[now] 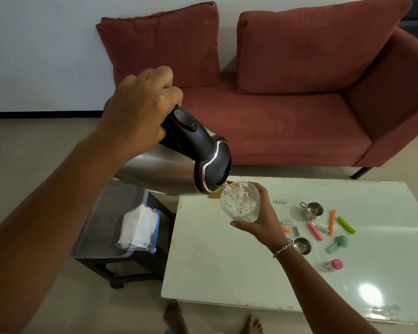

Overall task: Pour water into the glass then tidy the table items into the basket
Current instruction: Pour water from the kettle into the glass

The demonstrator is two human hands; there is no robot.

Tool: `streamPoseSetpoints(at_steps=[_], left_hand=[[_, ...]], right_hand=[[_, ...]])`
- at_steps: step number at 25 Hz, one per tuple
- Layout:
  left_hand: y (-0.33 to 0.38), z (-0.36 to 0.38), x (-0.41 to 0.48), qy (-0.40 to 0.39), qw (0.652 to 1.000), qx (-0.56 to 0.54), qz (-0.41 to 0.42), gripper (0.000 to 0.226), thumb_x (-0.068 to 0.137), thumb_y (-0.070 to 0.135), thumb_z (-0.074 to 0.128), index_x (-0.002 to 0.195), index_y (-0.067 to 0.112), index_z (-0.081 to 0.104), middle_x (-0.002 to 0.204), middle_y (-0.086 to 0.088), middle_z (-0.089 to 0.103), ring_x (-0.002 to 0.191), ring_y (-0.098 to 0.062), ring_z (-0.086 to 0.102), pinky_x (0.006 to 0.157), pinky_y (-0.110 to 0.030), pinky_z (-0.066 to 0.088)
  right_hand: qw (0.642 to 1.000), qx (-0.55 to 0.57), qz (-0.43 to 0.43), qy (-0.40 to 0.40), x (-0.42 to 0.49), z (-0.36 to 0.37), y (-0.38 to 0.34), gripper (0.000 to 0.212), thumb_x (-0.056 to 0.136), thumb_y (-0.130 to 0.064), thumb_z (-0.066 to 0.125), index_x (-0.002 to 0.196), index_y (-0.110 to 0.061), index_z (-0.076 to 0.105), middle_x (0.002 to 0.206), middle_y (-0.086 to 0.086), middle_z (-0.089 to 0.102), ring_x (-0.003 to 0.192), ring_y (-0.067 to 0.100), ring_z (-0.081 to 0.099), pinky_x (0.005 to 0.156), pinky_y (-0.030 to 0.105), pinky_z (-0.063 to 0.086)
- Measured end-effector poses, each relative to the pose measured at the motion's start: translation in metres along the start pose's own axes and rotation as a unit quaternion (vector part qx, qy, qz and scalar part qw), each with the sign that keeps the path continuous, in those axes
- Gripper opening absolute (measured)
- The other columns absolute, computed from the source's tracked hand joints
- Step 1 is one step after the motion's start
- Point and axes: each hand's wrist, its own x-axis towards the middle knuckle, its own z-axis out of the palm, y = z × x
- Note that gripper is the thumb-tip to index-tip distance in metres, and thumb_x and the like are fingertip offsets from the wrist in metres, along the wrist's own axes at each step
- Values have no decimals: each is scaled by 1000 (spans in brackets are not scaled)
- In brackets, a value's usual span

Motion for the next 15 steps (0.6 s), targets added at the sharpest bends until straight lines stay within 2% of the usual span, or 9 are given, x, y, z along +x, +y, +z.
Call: streamPoseSetpoints(at_steps=[4,15], left_hand=[[2,-2,0,9,1000,12,9,23,59,-17,66,77,-6,58,81,-25,51,68,-39,47,62,-36,33],[2,-14,1,13,999,26,23,22,60,-17,64,79,-6,58,83,-26,51,71,-40,48,61,-38,34]], right_hand=[[1000,1,-1,3,0,1,-1,83,56,-6,85,108,-43,32,118,-6,44,111,15,46,85,14,40],[1000,5,5,1,-9,1,1,82,57,-9,85,110,-42,32,119,-7,44,112,14,45,85,16,41]])
